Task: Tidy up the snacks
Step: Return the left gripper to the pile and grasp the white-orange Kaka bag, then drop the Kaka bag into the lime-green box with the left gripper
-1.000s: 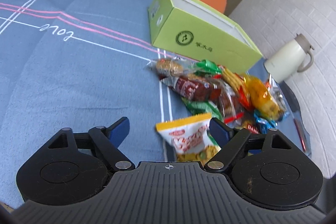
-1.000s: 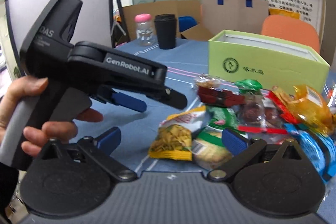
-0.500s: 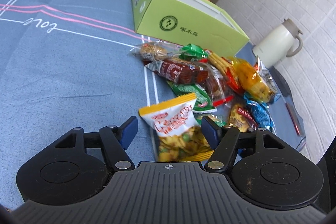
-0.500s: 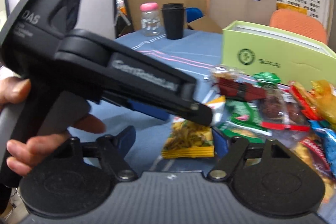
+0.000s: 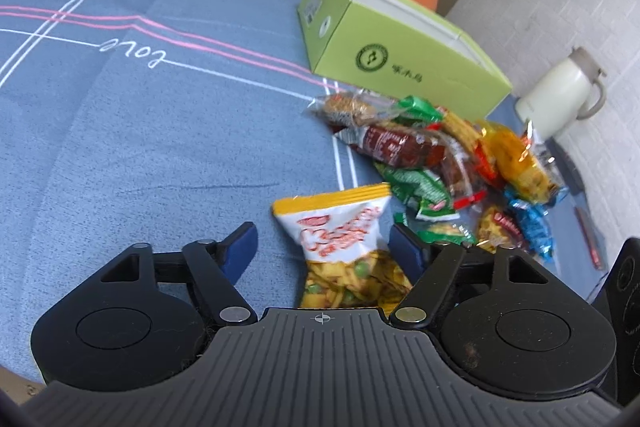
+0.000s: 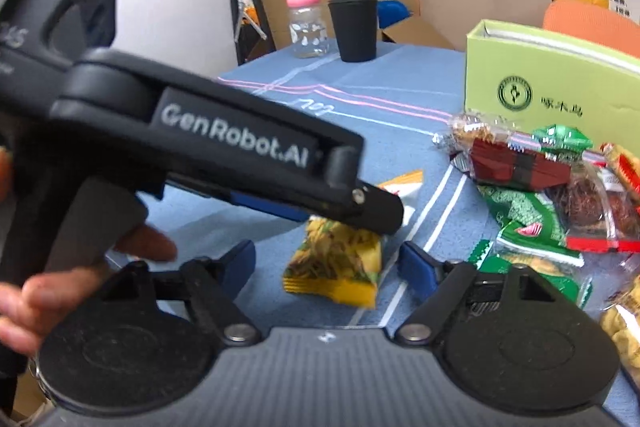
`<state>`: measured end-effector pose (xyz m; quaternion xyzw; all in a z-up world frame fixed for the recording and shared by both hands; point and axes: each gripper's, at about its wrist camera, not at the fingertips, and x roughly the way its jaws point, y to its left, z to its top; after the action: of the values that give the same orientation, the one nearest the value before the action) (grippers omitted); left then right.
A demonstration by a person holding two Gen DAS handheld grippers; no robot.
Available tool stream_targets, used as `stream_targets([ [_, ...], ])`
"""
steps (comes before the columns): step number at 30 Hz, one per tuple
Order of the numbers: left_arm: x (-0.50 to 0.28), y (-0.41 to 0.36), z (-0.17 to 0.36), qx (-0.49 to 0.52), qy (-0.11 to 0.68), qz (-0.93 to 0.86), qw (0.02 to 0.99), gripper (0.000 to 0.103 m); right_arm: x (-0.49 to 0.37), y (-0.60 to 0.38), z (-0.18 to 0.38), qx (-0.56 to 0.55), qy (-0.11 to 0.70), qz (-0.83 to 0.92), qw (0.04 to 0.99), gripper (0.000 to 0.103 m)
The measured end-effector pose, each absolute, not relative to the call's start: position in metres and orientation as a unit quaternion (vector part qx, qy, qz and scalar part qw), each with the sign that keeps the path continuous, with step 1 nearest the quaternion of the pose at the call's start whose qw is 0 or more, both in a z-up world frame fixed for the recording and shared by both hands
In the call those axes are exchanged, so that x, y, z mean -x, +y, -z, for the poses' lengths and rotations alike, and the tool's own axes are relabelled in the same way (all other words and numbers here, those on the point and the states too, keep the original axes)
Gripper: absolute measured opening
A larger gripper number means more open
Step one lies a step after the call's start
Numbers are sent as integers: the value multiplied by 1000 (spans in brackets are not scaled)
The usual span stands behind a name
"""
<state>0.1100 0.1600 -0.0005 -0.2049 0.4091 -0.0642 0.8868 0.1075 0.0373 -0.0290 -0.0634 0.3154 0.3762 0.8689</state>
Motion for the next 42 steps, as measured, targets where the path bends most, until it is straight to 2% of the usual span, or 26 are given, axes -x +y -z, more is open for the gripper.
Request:
stream_targets([
  [1, -110, 158, 1, 198, 408, 62, 889, 61, -107, 40, 30, 73, 314, -369, 872, 93],
  [2, -110, 157, 1, 193, 408, 62, 890, 63, -107, 42, 32, 77, 314, -360, 875, 102],
  [8, -108, 159, 2, 197, 403, 65, 891, 68, -108, 49, 35, 112, 303, -351, 879, 102],
  [11, -107, 159, 3, 199, 402, 66, 891, 68, -105, 43, 37, 105, 292, -353, 883, 102],
  [14, -105, 162, 1, 206, 402, 66, 890, 67, -106, 45, 30, 103, 315, -339, 881, 102],
  [18, -102, 165, -3, 210, 395, 72, 891, 66, -93, 39, 21, 109, 284, -342, 889, 102],
  [20, -102, 164, -3, 207, 396, 76, 892, 65, -98, 37, 24, 102, 301, -341, 884, 102],
  [23, -105, 162, -2, 207, 399, 83, 889, 58, -103, 36, 26, 94, 313, -349, 878, 100],
  [25, -108, 159, 0, 209, 404, 94, 886, 47, -100, 37, 26, 99, 307, -352, 878, 97],
  [26, -109, 157, 3, 210, 408, 100, 883, 46, -99, 36, 25, 100, 303, -355, 879, 92],
  [28, -111, 155, 7, 220, 414, 117, 876, 24, -98, 32, 21, 97, 297, -359, 879, 75],
  [29, -110, 154, 7, 222, 413, 117, 876, 23, -99, 27, 20, 86, 302, -360, 879, 70],
  [35, -123, 148, -8, 235, 401, 128, 876, 22, -105, 8, 4, 68, 287, -360, 885, 70],
  [42, -182, 120, -60, 206, 347, 165, 900, 23, -149, -20, -43, 85, 227, -329, 913, 71],
])
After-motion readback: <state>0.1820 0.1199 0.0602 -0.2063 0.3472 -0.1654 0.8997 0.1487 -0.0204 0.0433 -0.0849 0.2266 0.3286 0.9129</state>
